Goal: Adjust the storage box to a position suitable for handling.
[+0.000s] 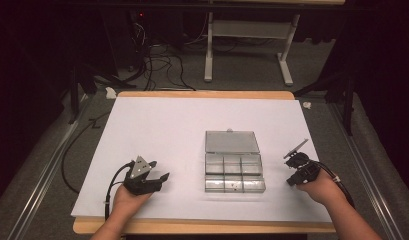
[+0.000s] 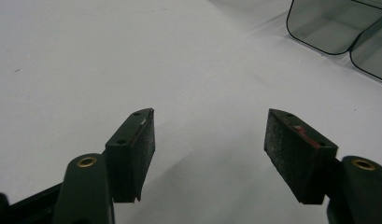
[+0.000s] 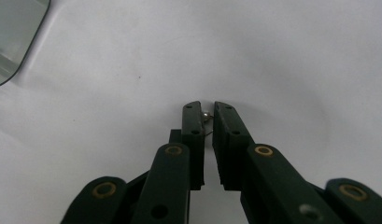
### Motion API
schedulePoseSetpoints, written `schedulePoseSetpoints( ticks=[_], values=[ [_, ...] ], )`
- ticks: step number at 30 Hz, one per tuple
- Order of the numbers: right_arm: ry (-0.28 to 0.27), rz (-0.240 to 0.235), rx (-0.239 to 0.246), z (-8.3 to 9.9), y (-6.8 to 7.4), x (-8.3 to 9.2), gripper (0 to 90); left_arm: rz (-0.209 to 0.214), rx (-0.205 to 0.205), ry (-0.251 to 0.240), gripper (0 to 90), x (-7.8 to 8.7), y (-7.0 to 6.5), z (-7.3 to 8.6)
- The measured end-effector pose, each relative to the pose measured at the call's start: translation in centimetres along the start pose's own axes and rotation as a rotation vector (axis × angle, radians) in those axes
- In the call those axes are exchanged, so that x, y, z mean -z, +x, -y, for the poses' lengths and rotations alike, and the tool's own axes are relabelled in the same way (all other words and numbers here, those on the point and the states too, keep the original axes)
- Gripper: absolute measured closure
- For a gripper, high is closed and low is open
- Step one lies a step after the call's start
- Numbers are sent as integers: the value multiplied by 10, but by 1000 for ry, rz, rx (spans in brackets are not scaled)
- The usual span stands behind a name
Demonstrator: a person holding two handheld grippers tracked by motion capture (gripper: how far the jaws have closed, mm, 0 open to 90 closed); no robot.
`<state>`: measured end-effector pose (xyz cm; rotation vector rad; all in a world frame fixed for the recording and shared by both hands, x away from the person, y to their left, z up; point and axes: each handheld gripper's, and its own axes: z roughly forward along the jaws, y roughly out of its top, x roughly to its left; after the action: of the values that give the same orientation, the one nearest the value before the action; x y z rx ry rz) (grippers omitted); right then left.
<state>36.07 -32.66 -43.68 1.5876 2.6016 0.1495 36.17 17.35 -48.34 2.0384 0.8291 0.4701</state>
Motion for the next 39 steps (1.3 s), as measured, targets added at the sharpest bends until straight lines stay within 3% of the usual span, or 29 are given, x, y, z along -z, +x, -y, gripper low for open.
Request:
schedulePoseSetpoints(
  ticks=[10,11,15,39],
  values=[
    [-6,-19,-15,2,1,3,862,-2,-1,2,341,0,0,0],
    [-13,-16,9,1,0,3,862,-2,-1,2,341,0,0,0],
    [-31,-40,3,0,3,8,861,1,-1,6,341,0,0,0],
    [-59,-26,51,-7,22,44,861,-3,3,-6,341,1,0,0]
  ],
)
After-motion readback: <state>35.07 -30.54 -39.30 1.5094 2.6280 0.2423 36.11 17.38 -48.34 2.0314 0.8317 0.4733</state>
